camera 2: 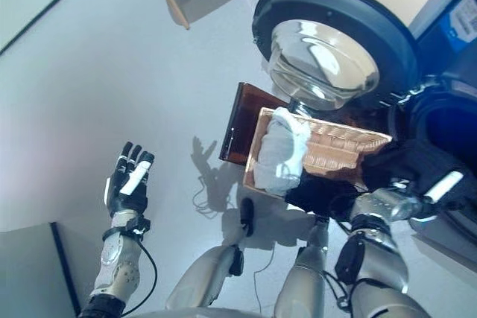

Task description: Pick up the clothes and place them into the washing machine

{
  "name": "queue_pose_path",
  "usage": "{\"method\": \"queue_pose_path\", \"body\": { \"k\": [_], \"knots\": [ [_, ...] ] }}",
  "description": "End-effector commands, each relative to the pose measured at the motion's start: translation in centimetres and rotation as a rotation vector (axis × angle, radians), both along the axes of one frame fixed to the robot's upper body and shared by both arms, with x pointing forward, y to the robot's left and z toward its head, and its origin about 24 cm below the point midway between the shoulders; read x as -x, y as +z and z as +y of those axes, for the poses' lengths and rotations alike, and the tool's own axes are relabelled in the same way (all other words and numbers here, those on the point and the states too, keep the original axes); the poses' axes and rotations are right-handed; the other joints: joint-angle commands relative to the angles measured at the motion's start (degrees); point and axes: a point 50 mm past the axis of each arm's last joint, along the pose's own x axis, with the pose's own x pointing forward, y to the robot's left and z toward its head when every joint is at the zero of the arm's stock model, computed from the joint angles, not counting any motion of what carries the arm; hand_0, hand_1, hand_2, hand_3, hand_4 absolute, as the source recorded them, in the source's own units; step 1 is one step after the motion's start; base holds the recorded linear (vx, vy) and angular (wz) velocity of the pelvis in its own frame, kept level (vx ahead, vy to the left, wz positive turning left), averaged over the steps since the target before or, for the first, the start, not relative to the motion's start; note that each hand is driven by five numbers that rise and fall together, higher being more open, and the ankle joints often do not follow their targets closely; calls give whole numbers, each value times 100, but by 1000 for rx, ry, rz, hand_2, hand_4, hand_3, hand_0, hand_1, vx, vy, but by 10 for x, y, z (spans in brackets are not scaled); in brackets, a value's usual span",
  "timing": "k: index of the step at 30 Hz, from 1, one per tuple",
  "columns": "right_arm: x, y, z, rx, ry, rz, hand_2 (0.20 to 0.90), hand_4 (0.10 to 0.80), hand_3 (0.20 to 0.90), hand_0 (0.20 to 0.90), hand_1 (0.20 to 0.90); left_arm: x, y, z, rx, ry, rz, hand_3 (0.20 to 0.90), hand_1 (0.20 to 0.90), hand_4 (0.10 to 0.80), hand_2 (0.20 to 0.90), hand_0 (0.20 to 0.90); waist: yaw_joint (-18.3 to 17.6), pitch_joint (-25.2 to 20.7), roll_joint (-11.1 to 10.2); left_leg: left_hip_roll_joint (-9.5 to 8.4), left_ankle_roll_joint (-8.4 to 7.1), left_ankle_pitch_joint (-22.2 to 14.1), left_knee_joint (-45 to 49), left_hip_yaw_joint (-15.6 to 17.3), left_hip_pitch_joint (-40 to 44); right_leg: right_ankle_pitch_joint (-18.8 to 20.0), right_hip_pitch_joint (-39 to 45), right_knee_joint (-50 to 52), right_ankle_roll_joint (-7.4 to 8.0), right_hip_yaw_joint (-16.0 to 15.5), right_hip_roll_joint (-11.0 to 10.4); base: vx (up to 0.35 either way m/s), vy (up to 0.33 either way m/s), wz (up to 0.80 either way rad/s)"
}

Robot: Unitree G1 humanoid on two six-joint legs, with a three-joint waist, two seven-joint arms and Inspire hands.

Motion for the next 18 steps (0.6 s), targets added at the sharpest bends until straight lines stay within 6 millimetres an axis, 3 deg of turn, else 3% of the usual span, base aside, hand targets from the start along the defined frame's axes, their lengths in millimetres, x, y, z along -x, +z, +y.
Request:
{"method": "queue_pose_path", "body": {
  "k": [1, 5, 15, 18],
  "knots": [
    [8, 89, -44, 270, -117, -59, 200, 300, 200, 200, 200, -5, 35, 12, -46, 24, -201, 900, 900, 800, 900, 900, 165, -4, 321, -25, -664, -381, -47, -212, 27, -674, -187, 878, -47, 65, -110, 57, 40, -5],
    [15, 134, -57, 381, -166, -61, 200, 300, 200, 200, 200, -4, 34, 7, -42, 6, -204, 900, 900, 800, 900, 900, 165, -30, 460, -80, -697, -377, -47, -169, -145, -644, -448, 909, -45, 197, -142, 26, 36, -5],
    [23, 174, -62, 471, -226, -87, 200, 300, 200, 200, 200, -1, 29, 8, -18, 21, -186, 900, 900, 800, 900, 900, 154, -82, 529, -58, -721, -396, -47, 10, -296, -651, -731, 953, -65, 353, -44, 44, -1, -12],
    [38, 191, -71, 507, -282, -102, 200, 300, 200, 200, 200, 1, 25, 12, -19, 37, -171, 900, 900, 800, 900, 900, 143, -139, 534, -41, -734, -407, -47, 27, -343, -657, -780, 933, -59, 380, -43, 29, -22, 0]
  ]
}}
